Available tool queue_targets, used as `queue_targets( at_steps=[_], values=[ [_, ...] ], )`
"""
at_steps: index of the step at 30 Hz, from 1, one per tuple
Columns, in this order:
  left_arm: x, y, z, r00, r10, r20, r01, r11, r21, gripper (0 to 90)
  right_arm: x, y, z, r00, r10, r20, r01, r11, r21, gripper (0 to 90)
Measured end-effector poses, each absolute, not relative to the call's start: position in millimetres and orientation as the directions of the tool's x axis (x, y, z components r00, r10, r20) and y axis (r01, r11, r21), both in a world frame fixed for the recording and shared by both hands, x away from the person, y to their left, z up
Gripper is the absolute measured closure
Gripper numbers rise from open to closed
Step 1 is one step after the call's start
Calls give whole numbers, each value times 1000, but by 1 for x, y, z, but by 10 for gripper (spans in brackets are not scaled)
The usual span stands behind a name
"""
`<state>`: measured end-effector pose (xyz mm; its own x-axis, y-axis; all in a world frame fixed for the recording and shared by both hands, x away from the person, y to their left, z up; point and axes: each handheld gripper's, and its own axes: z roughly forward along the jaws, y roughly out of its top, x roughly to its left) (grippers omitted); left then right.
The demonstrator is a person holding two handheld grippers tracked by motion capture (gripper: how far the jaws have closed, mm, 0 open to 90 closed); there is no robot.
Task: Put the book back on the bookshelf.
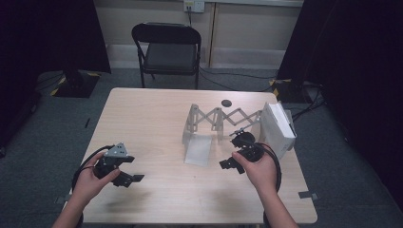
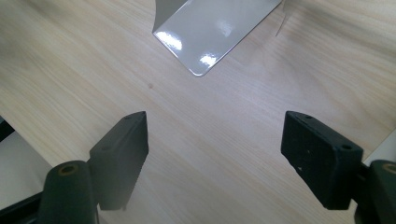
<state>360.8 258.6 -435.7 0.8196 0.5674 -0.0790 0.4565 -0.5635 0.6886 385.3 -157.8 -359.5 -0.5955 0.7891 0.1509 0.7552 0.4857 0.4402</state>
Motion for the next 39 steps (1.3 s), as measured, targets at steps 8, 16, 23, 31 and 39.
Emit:
queue_targets(
  at_steps=[8,16,23,31,39],
  values=[
    [360,260,-435,817,571,-78,458,-562,688,167,386,-148,-363,-609,779,147,746,500,440,226],
    [360,260,-435,818,569,-79,457,-562,689,167,388,-141,-365,-614,773,159,743,499,446,224],
    [360,261,-435,817,571,-77,458,-563,688,167,390,-134,-368,-625,763,163,736,507,450,222],
    [360,261,-435,817,572,-77,459,-563,688,167,390,-127,-373,-641,751,156,723,524,449,219],
    [359,260,-436,817,570,-82,461,-562,687,167,391,-120,-378,-651,740,166,716,526,459,214]
  ],
)
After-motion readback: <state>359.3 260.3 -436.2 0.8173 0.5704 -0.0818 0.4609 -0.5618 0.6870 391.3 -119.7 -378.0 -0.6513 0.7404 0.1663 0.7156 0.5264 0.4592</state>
